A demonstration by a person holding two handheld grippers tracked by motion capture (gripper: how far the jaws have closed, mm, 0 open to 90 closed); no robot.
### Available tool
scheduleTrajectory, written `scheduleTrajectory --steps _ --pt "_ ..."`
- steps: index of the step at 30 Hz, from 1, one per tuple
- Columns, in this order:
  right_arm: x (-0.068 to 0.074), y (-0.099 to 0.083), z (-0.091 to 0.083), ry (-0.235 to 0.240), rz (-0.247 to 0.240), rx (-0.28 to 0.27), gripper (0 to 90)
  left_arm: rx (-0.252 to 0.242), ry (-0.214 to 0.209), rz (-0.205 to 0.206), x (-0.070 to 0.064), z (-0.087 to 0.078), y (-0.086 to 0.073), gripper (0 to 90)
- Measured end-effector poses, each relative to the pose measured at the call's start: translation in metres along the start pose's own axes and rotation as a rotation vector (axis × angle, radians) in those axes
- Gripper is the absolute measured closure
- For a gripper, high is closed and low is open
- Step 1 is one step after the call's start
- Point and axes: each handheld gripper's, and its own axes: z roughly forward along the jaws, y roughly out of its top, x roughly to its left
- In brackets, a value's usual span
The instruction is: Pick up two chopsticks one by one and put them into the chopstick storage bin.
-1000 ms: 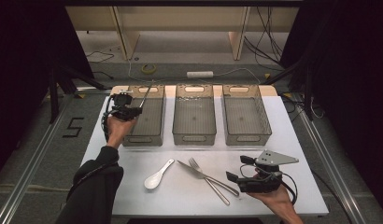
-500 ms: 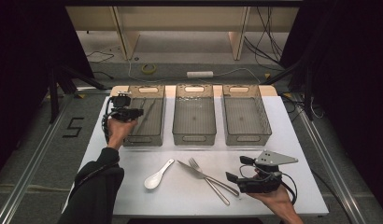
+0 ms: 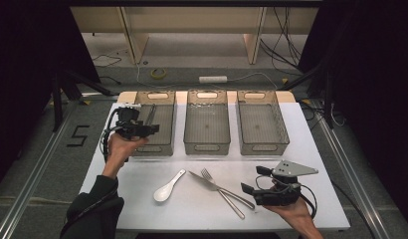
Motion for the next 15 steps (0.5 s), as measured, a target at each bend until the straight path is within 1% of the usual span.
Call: scheduleTrajectory --steps 1,3,4,6,7,8,10,11,12,13,14,15 --pt "0.0 0.0 0.0 -0.001 0.001 0.0 19.6 -0.006 -0.005 0.001 -0.002 -0.003 -0.001 27.7" --pt "0.0 0.0 0.0 -0.005 -0.003 0.0 19.7 0.003 -0.03 0.01 -0.007 -0.008 -0.003 27.5" --pt "0.0 0.0 0.0 -0.006 -0.004 0.0 19.6 0.003 -0.03 0.01 -0.007 -0.008 -0.003 26.8" --pt "0.0 0.0 0.0 -0.008 -0.002 0.001 19.7 0.025 -0.046 0.043 -0.014 -0.013 -0.007 25.8" --pt "0.0 0.0 0.0 -0.008 -0.003 0.001 19.7 0.031 -0.05 0.051 -0.017 -0.014 -0.008 25.4" --pt "0.0 -0.001 0.0 -0.006 -0.002 0.0 19.7 0.031 -0.05 0.051 -0.017 -0.014 -0.008 25.1" --pt "0.0 -0.001 0.0 -0.007 -0.003 0.002 19.7 0.043 -0.06 0.067 -0.022 -0.016 -0.012 23.7" --pt "0.0 -0.001 0.0 -0.007 -0.003 0.002 19.7 0.065 -0.075 0.085 -0.028 -0.015 -0.015 23.3" --pt "0.0 -0.001 0.0 -0.006 -0.002 0.003 19.7 0.08 -0.078 0.098 -0.031 -0.015 -0.016 22.8" --pt "0.0 -0.001 0.0 -0.005 -0.004 0.003 19.7 0.08 -0.078 0.098 -0.031 -0.015 -0.016 22.1" --pt "0.0 -0.001 0.0 -0.006 -0.007 0.004 19.7 0.09 -0.083 0.107 -0.034 -0.014 -0.018 21.9" --pt "0.0 -0.001 0.0 -0.009 -0.01 0.004 19.7 0.115 -0.093 0.128 -0.041 -0.013 -0.021 21.5"
